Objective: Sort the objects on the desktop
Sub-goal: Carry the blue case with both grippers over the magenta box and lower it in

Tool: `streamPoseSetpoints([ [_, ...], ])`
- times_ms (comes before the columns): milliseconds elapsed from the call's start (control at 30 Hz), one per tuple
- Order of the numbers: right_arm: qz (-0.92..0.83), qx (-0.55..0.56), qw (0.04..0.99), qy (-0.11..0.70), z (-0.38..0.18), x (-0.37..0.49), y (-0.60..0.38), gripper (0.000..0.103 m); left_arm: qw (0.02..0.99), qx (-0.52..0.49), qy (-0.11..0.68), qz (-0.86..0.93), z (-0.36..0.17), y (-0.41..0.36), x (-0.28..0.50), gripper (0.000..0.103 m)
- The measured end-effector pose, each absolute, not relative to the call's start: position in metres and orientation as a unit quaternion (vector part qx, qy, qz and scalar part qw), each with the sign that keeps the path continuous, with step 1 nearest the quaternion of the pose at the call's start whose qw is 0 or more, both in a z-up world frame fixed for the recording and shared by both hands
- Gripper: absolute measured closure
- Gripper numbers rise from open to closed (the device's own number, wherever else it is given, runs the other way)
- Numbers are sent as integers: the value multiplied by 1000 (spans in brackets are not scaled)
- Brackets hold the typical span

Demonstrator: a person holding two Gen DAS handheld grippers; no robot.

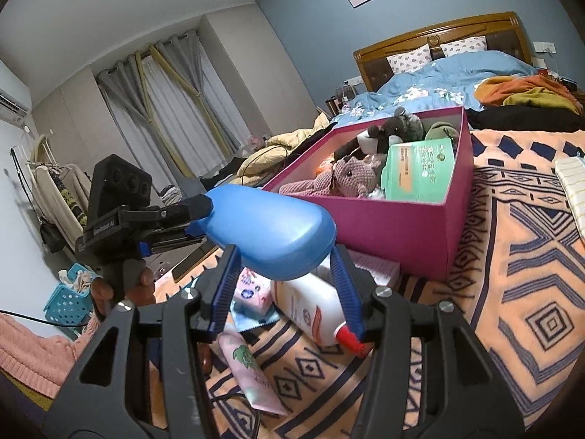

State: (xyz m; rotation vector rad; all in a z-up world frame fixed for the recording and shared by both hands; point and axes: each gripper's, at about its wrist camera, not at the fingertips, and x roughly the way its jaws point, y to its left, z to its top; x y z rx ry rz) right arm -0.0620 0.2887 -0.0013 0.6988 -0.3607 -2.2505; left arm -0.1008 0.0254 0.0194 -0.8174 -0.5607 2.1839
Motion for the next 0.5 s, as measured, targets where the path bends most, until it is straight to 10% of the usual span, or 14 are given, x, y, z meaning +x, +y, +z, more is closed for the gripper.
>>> streamPoseSetpoints([
  [500,-889,259,348,-145,12,-91,305,49,376,-324,-200,845,26,50,-142,42],
])
